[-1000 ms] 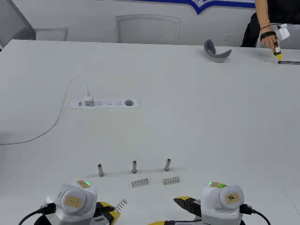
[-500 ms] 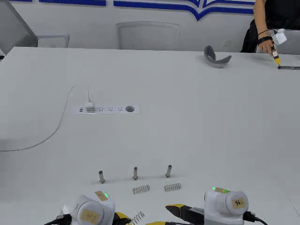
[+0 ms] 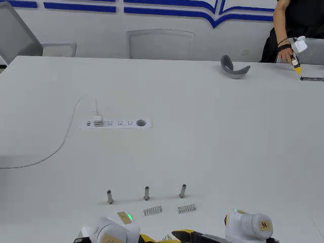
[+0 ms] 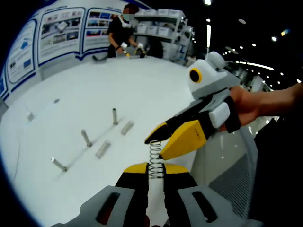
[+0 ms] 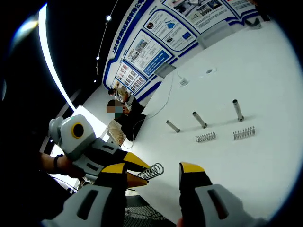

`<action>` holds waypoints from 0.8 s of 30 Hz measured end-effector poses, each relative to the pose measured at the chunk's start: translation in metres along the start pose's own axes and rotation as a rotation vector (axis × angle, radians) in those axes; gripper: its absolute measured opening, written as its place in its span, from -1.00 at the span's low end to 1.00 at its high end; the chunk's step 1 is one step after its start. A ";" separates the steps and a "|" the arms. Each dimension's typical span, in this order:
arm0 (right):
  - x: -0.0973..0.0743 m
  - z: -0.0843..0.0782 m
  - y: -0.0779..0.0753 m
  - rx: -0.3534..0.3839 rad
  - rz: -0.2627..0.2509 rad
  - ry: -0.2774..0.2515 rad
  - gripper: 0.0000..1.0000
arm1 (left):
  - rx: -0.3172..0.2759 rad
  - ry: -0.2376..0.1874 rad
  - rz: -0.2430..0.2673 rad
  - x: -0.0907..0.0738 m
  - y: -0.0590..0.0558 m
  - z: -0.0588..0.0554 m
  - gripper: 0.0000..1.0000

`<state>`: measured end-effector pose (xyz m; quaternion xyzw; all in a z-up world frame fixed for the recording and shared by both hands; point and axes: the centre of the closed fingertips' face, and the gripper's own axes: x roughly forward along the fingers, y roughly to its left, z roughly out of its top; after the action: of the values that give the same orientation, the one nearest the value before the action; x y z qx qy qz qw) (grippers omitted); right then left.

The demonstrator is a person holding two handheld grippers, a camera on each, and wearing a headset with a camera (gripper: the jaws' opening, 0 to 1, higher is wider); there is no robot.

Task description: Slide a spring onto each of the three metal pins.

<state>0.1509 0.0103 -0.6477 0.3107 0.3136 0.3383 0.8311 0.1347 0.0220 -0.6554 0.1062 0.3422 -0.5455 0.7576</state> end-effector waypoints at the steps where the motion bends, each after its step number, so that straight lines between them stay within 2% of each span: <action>1: 0.000 0.000 0.000 0.014 0.001 -0.003 -0.12 | 0.005 -0.001 -0.002 0.000 -0.001 0.001 -0.79; 6: -0.001 0.001 0.003 0.043 0.019 -0.013 -0.35 | 0.014 -0.005 -0.012 0.000 -0.004 0.003 -0.79; 13: 0.001 -0.002 0.006 0.055 0.034 0.006 -0.53 | 0.040 -0.003 -0.016 0.000 -0.004 0.004 -0.79; 17: 0.000 -0.001 0.009 0.058 0.044 0.008 -0.72 | 0.057 0.002 -0.015 0.000 -0.003 0.003 -0.80; 24: 0.005 -0.003 0.014 0.037 0.050 0.032 -0.76 | 0.083 0.014 -0.018 0.000 0.001 -0.001 -0.80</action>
<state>0.1467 0.0229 -0.6406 0.3282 0.3253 0.3582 0.8113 0.1356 0.0229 -0.6559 0.1383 0.3255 -0.5653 0.7452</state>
